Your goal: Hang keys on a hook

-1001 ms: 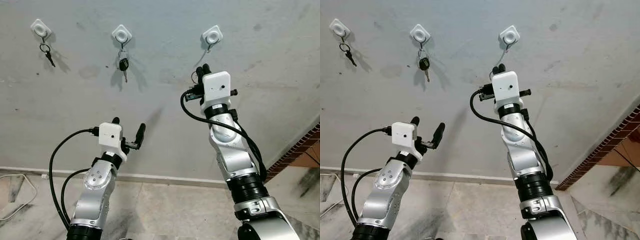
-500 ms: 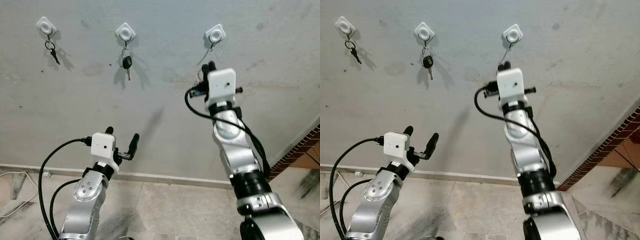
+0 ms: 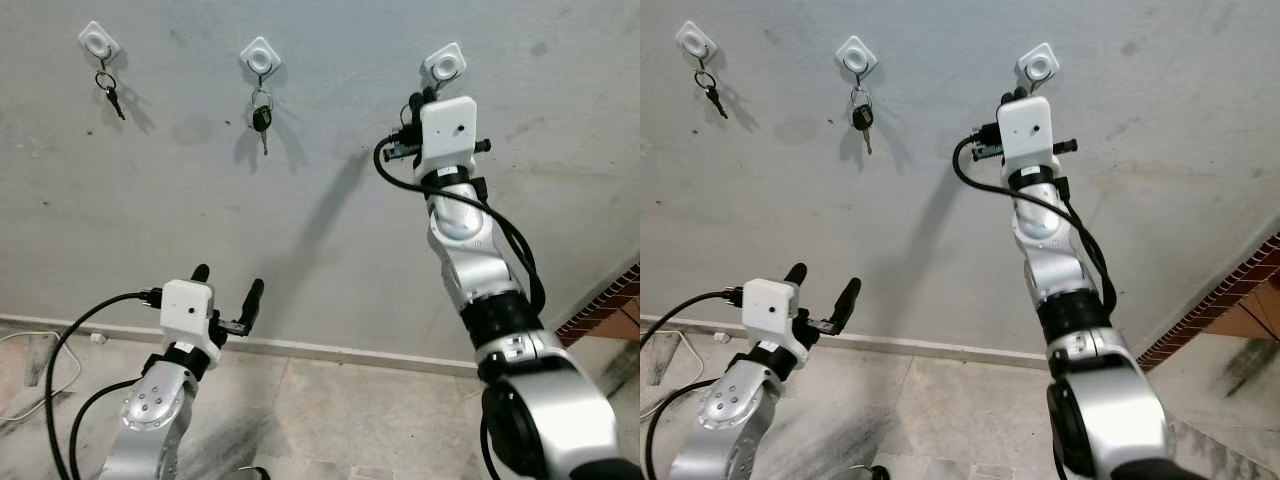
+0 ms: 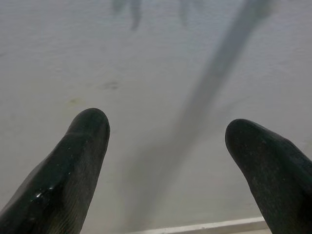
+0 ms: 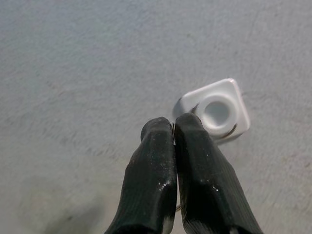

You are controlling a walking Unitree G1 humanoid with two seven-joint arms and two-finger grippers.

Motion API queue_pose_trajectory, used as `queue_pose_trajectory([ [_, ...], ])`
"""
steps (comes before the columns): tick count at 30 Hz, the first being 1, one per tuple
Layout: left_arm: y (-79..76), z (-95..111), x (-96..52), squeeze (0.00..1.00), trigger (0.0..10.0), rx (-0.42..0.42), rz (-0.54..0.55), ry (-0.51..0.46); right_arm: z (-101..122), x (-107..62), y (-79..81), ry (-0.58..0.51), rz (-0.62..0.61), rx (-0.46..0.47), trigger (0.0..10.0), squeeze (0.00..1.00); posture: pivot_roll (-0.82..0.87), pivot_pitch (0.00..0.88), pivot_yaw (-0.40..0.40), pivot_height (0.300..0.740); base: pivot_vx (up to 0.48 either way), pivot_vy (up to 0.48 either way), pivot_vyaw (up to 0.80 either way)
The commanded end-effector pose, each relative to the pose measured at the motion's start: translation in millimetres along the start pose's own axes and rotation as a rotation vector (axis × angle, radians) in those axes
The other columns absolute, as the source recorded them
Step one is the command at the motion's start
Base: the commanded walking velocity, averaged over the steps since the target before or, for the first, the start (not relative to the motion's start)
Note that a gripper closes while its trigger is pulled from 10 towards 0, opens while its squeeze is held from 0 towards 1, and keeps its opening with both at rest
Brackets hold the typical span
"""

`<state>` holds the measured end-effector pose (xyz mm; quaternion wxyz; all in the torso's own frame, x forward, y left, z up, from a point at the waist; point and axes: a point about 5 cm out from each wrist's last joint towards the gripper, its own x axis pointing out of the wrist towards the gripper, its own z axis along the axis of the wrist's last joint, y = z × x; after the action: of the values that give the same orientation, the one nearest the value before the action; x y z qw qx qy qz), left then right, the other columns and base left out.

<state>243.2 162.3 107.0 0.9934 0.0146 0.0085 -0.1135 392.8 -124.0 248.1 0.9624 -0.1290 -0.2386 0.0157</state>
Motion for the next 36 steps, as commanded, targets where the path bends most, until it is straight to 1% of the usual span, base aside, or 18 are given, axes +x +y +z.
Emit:
queue_pose_trajectory([
  [1, 1.9, 3.2, -2.7, 0.00, 10.0, 0.007, 0.011, 0.002, 2.8, 3.0, -4.0, -0.017, -0.020, 0.009, 10.0, 0.00, 0.15, 0.150, -0.010, 0.740, 0.000, 0.000, 0.00],
  [5, 2.8, 9.8, -0.3, 0.00, 10.0, 0.021, 0.012, -0.021, 0.0, -4.6, -2.9, -0.035, -0.016, 0.010, 10.0, 0.00, 0.14, 0.141, -0.012, 0.740, 0.000, 0.000, 0.00],
  [6, 2.6, 12.4, 3.2, 0.00, 10.0, 0.019, 0.016, -0.027, -4.8, -12.6, -2.7, -0.033, -0.015, 0.010, 10.0, 0.00, 0.13, 0.135, -0.011, 0.740, 0.000, 0.000, 0.00],
  [7, 2.6, 12.4, 3.2, 0.00, 10.0, 0.019, 0.016, -0.027, -4.8, -12.6, -2.7, -0.033, -0.015, 0.010, 10.0, 0.00, 0.13, 0.135, -0.011, 0.740, 0.000, 0.000, 0.00],
  [10, 0.6, 15.7, 9.0, 0.00, 10.0, 0.020, 0.008, -0.043, -11.6, -27.0, -3.6, -0.021, -0.019, 0.017, 10.0, 0.00, 0.11, 0.124, -0.009, 0.740, 0.000, 0.000, 0.00],
  [12, -1.5, 18.6, 14.5, 0.00, 10.0, 0.012, -0.002, -0.060, -15.1, -42.7, -3.5, -0.014, -0.013, 0.019, 10.0, 0.00, 0.07, 0.116, -0.001, 0.740, 0.000, 0.000, 0.00],
  [13, -1.5, 18.6, 14.5, 0.00, 10.0, 0.012, -0.002, -0.060, -15.1, -42.7, -3.5, -0.014, -0.013, 0.019, 10.0, 0.00, 0.07, 0.116, -0.001, 0.740, 0.000, 0.000, 0.00],
  [14, -2.6, 19.4, 17.5, 0.00, 10.0, 0.008, -0.007, -0.064, -17.1, -51.5, -3.4, -0.001, -0.011, 0.023, 10.0, 0.00, 0.05, 0.113, 0.005, 0.740, 0.000, 0.000, 0.00],
  [16, -4.5, 21.5, 21.5, 0.00, 10.0, 0.002, -0.021, -0.074, -18.9, -63.0, -3.8, 0.014, -0.010, 0.025, 10.0, 0.00, 0.03, 0.106, 0.012, 0.740, 0.000, 0.000, 0.00],
  [18, -6.5, 24.7, 25.5, 0.00, 10.0, -0.001, -0.037, -0.086, -18.5, -72.9, -5.5, 0.025, -0.013, 0.025, 10.0, 0.00, 0.00, 0.104, 0.020, 0.740, 0.000, 0.000, 0.00],
  [19, -6.9, 25.8, 26.3, 0.00, 10.0, -0.004, -0.041, -0.091, -18.3, -74.9, -6.2, 0.028, -0.015, 0.025, 10.0, 0.00, 0.00, 0.104, 0.020, 0.740, 0.000, 0.000, 0.00],
  [22, -10.5, 31.7, 32.9, 0.00, 10.0, -0.020, -0.075, -0.115, -16.2, -93.2, -11.0, 0.066, -0.032, 0.051, 10.0, 0.00, -0.04, 0.098, 0.025, 0.740, 0.000, 0.000, 0.00],
  [23, -11.6, 33.0, 34.7, 0.00, 10.0, -0.017, -0.092, -0.119, -14.6, -99.2, -11.3, 0.072, -0.027, 0.041, 10.0, 0.00, -0.06, 0.095, 0.028, 0.740, 0.000, 0.000, 0.00],
  [26, -12.9, 32.8, 37.5, 0.00, 10.0, -0.020, -0.114, -0.120, -14.2, -110.3, -12.4, 0.096, -0.022, 0.031, 10.0, 0.00, -0.08, 0.081, 0.032, 0.740, 0.000, 0.000, 0.00],
  [27, -12.9, 32.8, 37.5, 0.00, 10.0, -0.020, -0.114, -0.120, -14.2, -110.3, -12.4, 0.096, -0.022, 0.031, 10.0, 0.00, -0.08, 0.081, 0.032, 0.740, 0.000, 0.000, 0.00],
  [29, -13.1, 30.2, 40.5, 0.00, 10.0, -0.021, -0.124, -0.112, -14.6, -117.1, -13.8, 0.123, -0.023, 0.023, 10.0, 0.00, -0.09, 0.075, 0.032, 0.740, 0.000, 0.000, 0.00],
  [31, -12.7, 29.6, 41.7, 0.00, 10.0, -0.025, -0.122, -0.113, -14.5, -118.2, -14.6, 0.131, -0.027, 0.021, 10.0, 0.00, -0.09, 0.073, 0.029, 0.740, 0.000, 0.000, 0.00],
  [36, -13.9, 29.0, 41.4, 0.00, 10.0, -0.034, -0.128, -0.112, -10.7, -119.0, -14.5, 0.150, -0.022, 0.021, 10.0, 0.00, -0.09, 0.080, 0.025, 0.740, 0.293, 0.000, 0.00],
])
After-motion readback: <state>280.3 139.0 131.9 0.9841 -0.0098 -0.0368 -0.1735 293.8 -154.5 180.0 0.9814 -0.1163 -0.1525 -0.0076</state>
